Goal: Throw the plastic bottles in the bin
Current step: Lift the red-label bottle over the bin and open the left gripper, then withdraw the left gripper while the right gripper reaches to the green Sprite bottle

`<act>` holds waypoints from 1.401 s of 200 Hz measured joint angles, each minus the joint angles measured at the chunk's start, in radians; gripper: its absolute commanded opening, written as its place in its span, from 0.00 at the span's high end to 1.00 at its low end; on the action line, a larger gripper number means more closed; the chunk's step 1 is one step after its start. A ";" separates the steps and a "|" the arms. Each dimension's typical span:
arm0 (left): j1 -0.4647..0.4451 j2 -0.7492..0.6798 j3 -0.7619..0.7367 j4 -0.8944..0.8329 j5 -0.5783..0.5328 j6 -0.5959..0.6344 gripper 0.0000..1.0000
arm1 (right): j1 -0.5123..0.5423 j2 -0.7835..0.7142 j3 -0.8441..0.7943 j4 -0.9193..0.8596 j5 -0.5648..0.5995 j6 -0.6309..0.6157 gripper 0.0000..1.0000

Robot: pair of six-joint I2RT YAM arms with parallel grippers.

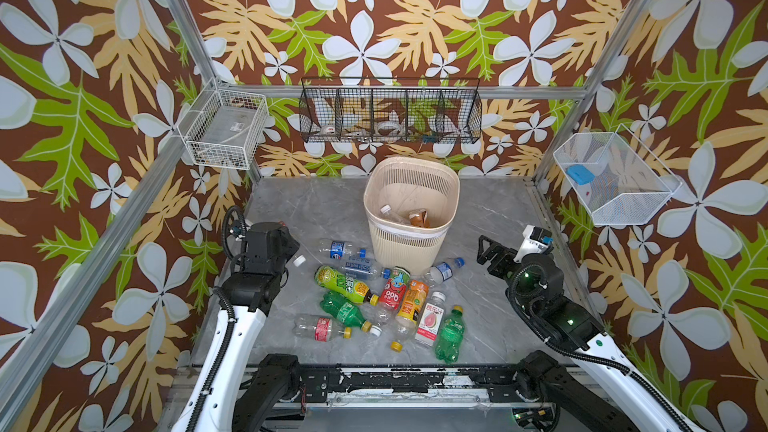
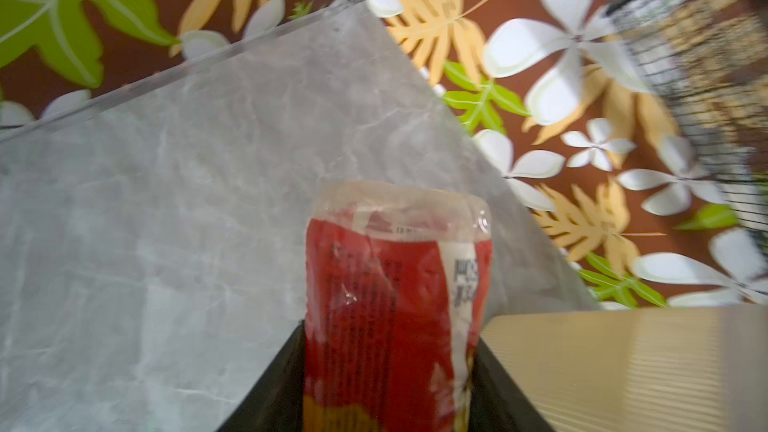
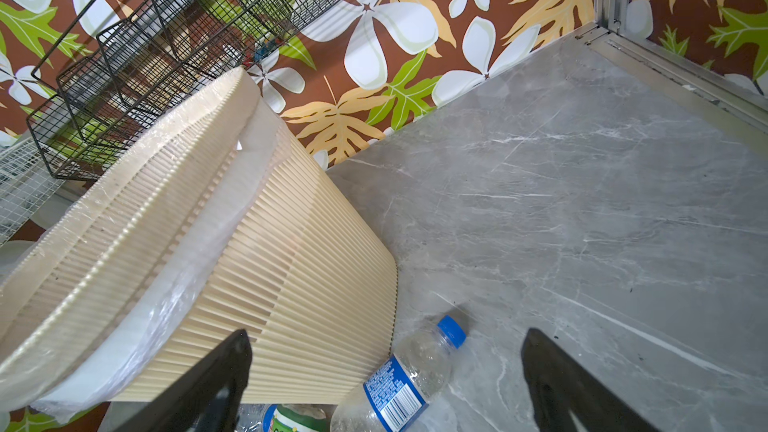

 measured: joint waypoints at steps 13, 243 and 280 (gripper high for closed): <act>-0.081 0.010 0.069 0.021 -0.001 0.002 0.59 | 0.000 0.000 0.005 -0.002 0.008 -0.002 0.00; -0.628 0.717 0.694 0.241 -0.350 0.399 0.28 | 0.000 -0.061 0.041 -0.112 0.046 -0.002 0.00; -0.628 0.703 0.687 0.242 -0.351 0.415 0.00 | 0.000 -0.063 0.040 -0.114 0.046 -0.001 0.00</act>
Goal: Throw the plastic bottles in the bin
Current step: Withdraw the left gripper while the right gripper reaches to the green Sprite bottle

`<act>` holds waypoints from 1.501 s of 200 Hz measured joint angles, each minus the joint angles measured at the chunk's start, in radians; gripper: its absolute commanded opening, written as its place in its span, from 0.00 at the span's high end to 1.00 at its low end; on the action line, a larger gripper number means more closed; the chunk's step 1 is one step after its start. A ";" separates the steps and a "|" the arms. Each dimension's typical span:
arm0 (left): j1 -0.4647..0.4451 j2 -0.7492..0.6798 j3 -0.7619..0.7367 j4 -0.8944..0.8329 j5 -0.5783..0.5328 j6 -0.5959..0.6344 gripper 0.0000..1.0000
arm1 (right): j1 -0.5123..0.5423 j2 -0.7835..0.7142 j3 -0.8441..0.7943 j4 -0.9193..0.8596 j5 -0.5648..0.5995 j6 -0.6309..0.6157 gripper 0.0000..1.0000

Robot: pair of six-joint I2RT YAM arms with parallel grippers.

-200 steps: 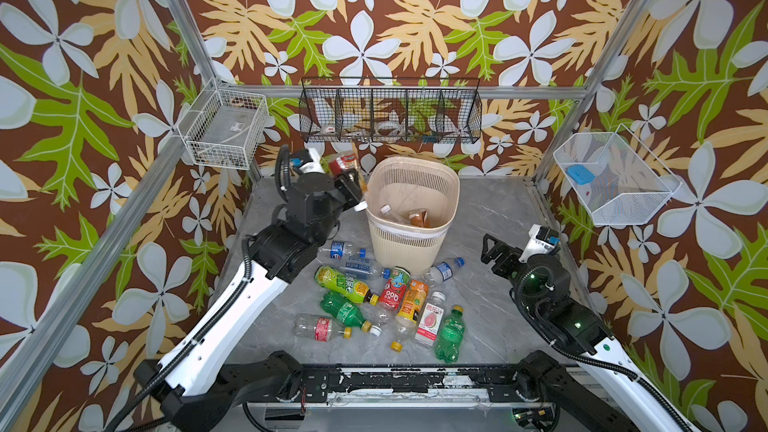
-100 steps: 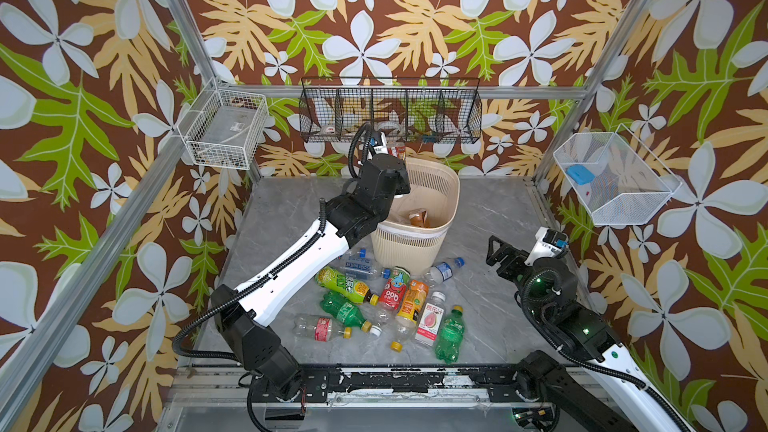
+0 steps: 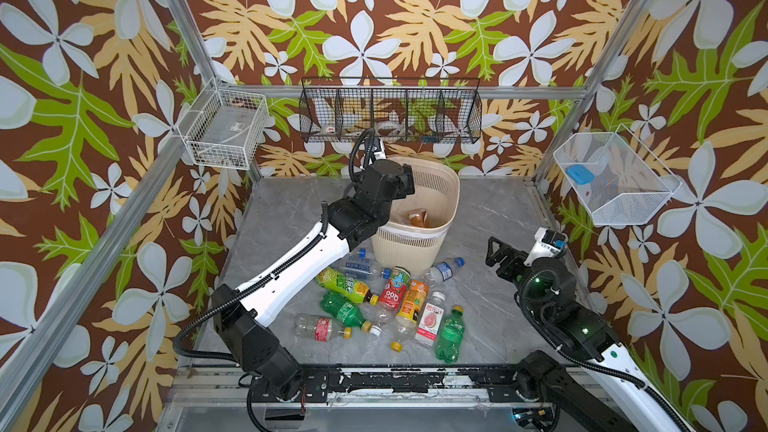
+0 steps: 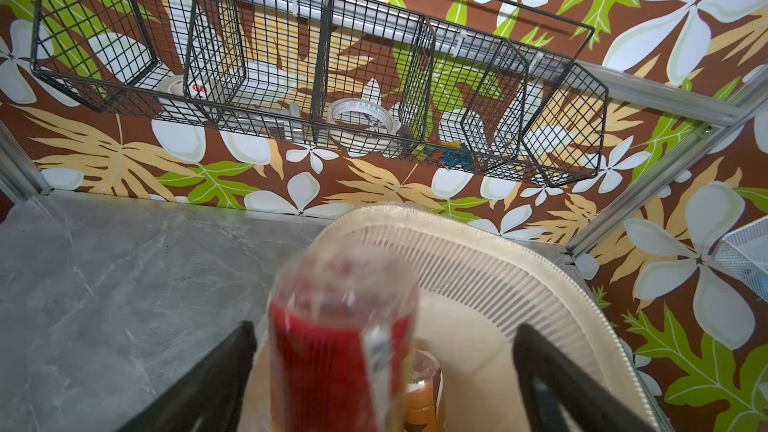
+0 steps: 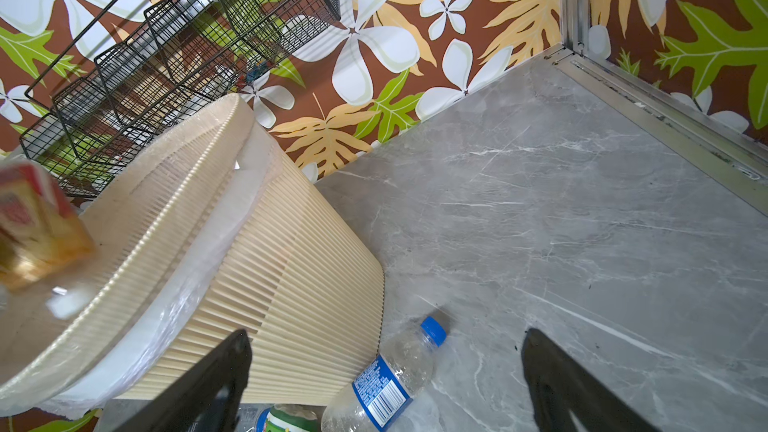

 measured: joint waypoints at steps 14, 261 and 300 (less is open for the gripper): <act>0.000 -0.024 -0.017 0.004 0.001 0.002 0.00 | 0.000 0.000 -0.005 -0.001 0.000 0.003 0.00; 0.076 -1.006 -1.073 0.006 -0.018 -0.058 0.00 | 0.517 0.153 -0.141 -0.272 -0.068 0.512 0.14; 0.139 -1.038 -1.074 -0.023 0.016 -0.042 0.00 | 0.676 0.245 -0.187 -0.261 -0.012 0.691 0.19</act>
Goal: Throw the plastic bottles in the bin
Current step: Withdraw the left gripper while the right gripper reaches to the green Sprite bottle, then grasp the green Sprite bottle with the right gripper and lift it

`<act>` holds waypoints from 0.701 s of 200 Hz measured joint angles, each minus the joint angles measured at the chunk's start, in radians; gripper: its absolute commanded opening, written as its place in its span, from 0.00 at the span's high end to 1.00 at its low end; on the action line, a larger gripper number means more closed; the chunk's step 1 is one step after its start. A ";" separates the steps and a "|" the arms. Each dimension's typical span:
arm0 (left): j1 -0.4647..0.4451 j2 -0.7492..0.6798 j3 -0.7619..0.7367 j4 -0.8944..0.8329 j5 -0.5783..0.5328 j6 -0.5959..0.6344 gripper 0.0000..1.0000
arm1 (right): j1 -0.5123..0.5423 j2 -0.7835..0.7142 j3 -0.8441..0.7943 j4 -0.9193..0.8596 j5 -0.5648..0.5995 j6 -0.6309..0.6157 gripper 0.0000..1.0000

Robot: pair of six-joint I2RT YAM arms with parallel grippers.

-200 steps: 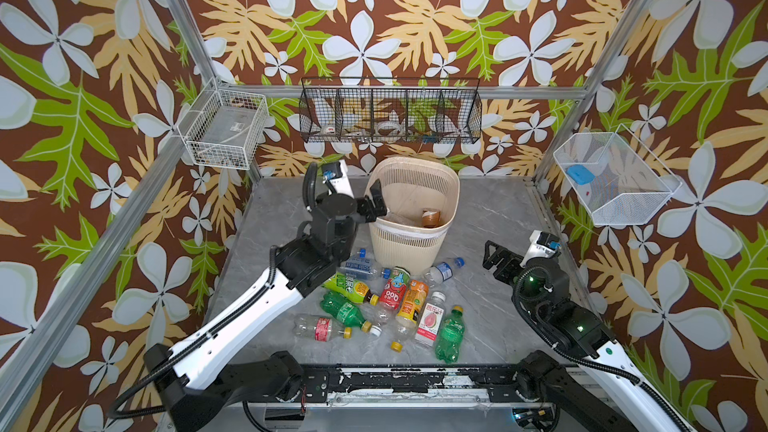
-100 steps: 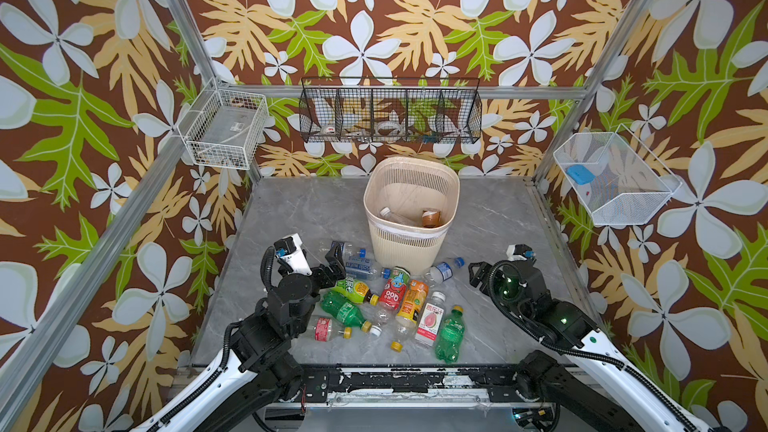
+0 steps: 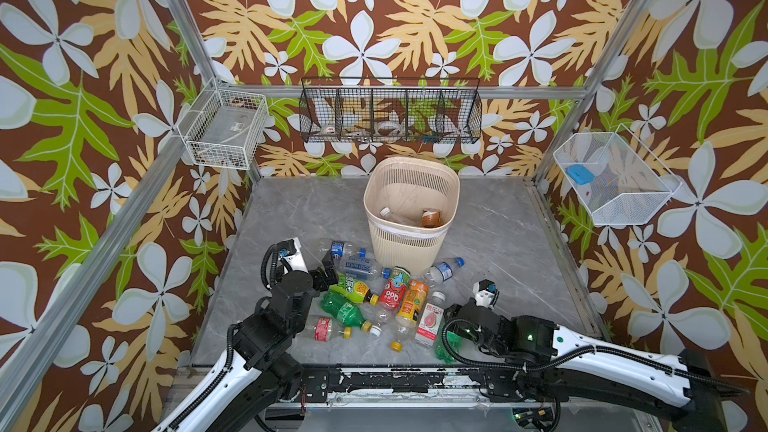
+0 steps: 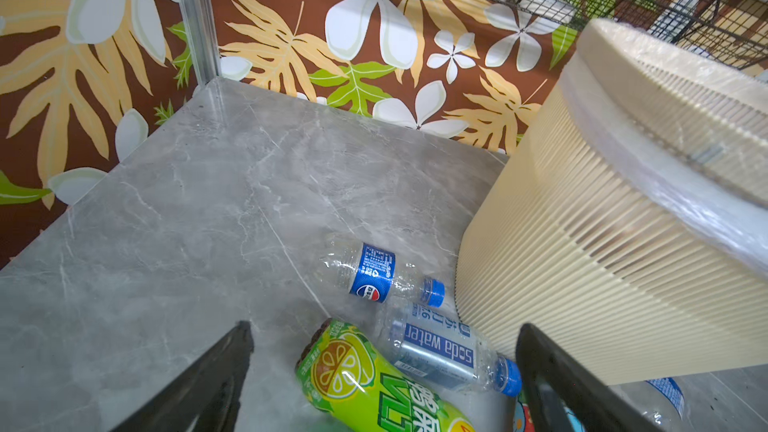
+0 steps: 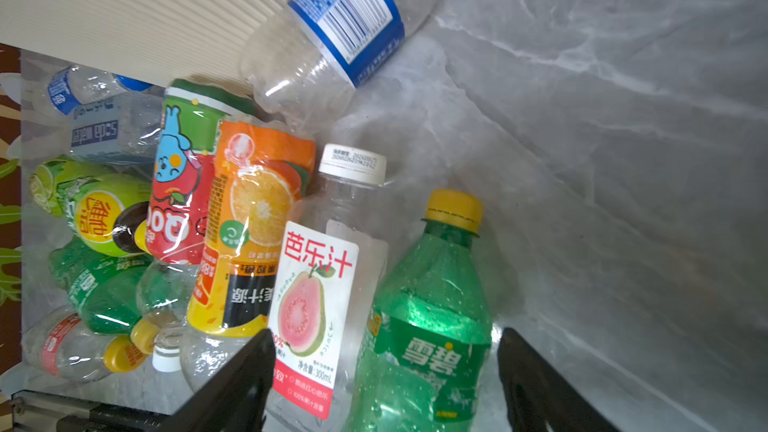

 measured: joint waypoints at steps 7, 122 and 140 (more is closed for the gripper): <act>0.004 0.000 0.002 0.000 0.002 0.002 0.00 | 0.022 0.009 -0.008 0.005 0.009 0.027 0.19; 0.008 -0.050 0.002 -0.021 0.015 0.014 0.00 | 0.065 0.113 -0.111 0.116 0.030 0.167 0.30; 0.008 -0.053 0.002 -0.022 0.015 0.011 0.00 | 0.065 0.131 -0.124 0.143 0.028 0.172 0.34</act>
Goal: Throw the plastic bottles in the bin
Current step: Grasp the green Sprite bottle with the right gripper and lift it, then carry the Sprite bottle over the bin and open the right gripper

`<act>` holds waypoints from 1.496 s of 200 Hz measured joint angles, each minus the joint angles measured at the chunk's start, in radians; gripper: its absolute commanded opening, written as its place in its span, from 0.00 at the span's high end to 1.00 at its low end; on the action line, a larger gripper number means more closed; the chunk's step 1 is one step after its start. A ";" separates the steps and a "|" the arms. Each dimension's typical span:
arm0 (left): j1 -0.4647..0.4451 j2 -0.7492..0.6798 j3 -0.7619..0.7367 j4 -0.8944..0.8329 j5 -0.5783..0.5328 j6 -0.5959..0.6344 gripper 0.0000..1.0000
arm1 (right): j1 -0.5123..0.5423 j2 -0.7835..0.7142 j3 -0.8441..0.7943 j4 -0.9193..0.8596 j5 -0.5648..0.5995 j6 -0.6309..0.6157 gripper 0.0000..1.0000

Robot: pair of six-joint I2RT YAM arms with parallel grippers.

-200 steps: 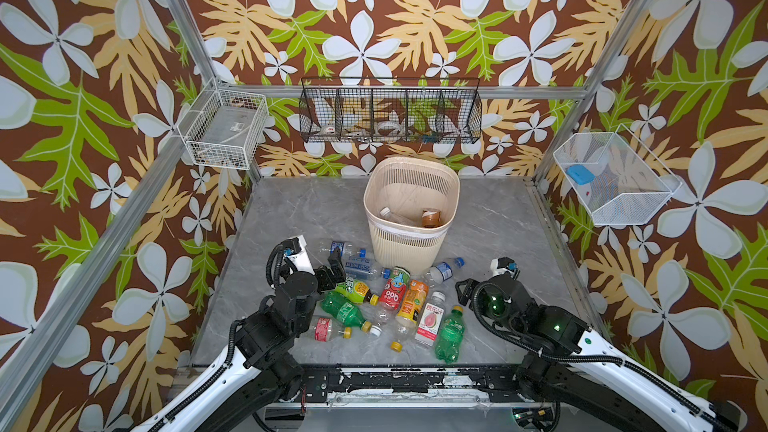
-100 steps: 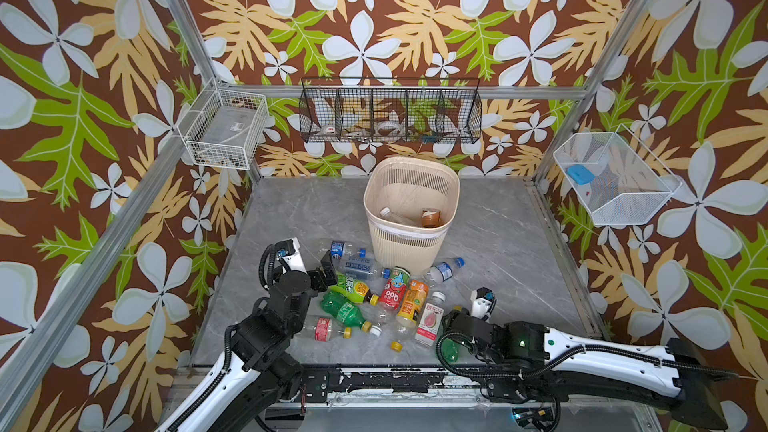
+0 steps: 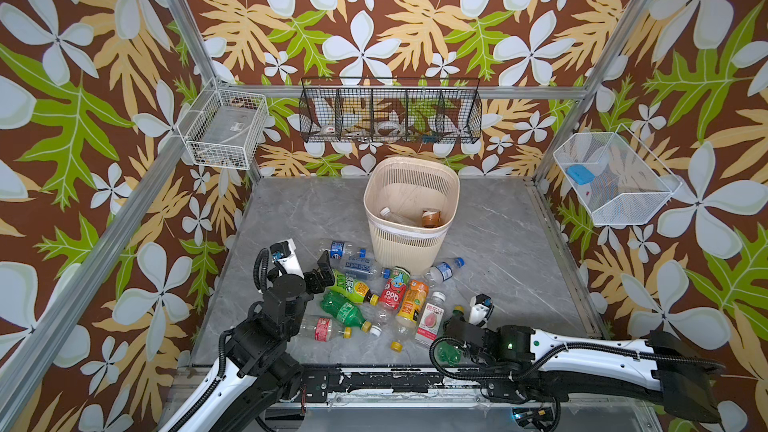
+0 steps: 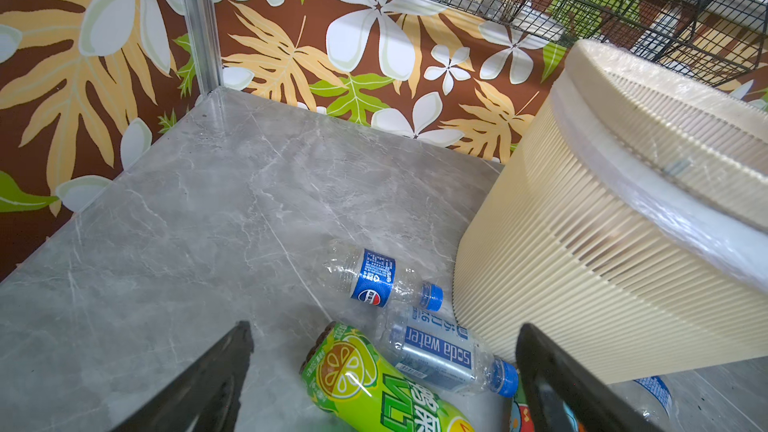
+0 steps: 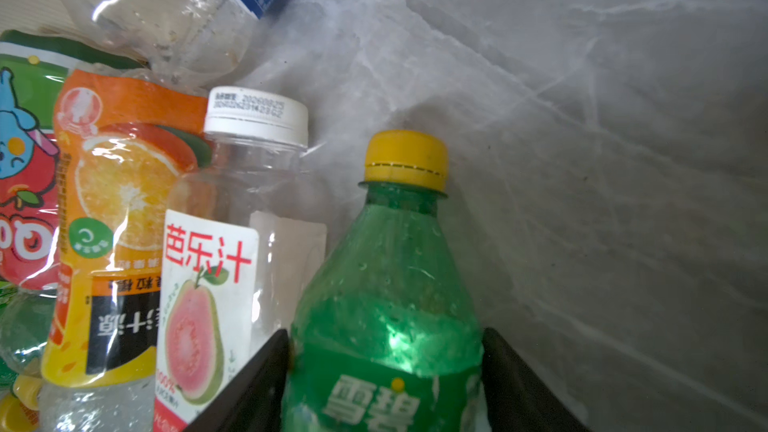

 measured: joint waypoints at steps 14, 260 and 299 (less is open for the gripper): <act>0.000 -0.006 0.000 0.000 -0.001 -0.011 0.00 | 0.000 0.007 -0.005 0.015 0.004 0.000 0.37; 0.000 -0.064 -0.069 -0.195 -0.022 -0.386 0.00 | -0.592 0.393 1.260 -0.106 -0.109 -1.078 0.49; 0.000 -0.106 -0.085 -0.221 -0.015 -0.433 0.00 | -0.638 0.516 1.313 -0.082 -0.182 -1.126 0.49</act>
